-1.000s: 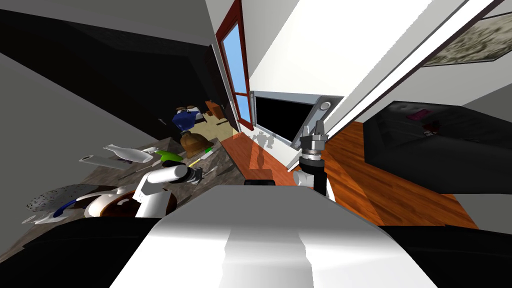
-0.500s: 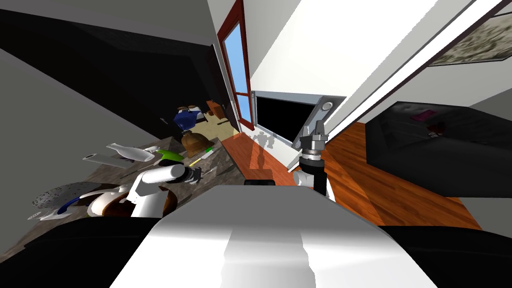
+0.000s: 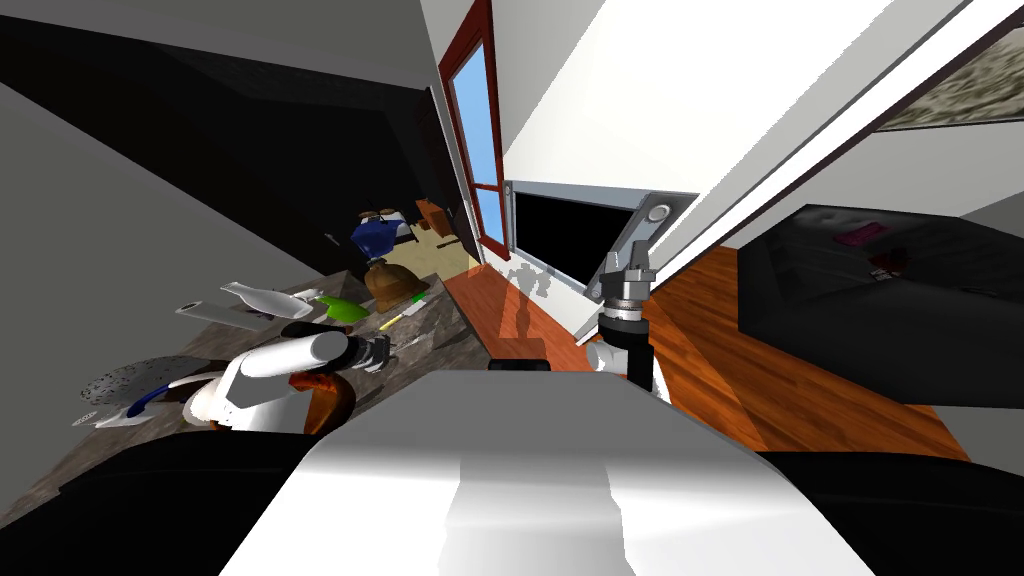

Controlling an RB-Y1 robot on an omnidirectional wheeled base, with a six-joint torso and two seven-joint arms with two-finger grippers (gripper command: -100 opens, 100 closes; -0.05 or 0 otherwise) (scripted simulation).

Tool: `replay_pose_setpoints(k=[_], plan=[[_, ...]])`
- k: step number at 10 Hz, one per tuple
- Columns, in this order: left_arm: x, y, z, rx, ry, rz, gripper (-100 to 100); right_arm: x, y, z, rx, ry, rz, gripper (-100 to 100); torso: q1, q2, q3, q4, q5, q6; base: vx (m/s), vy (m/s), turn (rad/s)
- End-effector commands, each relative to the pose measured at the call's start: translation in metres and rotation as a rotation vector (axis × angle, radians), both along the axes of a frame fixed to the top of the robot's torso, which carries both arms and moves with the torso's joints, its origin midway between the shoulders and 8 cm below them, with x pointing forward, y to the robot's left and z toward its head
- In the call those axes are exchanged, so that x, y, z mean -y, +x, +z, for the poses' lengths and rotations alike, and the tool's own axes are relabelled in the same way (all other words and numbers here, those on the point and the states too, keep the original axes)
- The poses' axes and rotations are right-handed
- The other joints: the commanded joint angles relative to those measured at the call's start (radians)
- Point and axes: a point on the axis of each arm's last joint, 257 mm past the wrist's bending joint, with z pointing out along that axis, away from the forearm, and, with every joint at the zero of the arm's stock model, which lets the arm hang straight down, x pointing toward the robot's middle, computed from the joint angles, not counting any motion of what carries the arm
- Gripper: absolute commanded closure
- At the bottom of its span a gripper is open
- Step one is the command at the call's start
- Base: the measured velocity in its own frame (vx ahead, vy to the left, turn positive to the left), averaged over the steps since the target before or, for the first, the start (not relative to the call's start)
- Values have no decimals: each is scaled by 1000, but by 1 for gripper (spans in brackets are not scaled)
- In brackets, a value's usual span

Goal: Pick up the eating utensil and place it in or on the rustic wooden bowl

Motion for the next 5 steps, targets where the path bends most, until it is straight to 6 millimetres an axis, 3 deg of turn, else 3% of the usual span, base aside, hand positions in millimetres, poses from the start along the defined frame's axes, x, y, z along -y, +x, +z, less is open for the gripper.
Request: replay_pose_setpoints(k=[1, 5], plan=[[-9, -4, 13, 21, 5, 15, 100, 0, 0, 0, 0, 0, 0, 0, 0, 0, 0, 0, 0, 0, -6, -17, 49], [-26, -18, 49, 64, 18, 42, 100, 0, 0, 0, 0, 0, 0, 0, 0, 1, 1, 1, 0, 0, -9, -14, 52]])
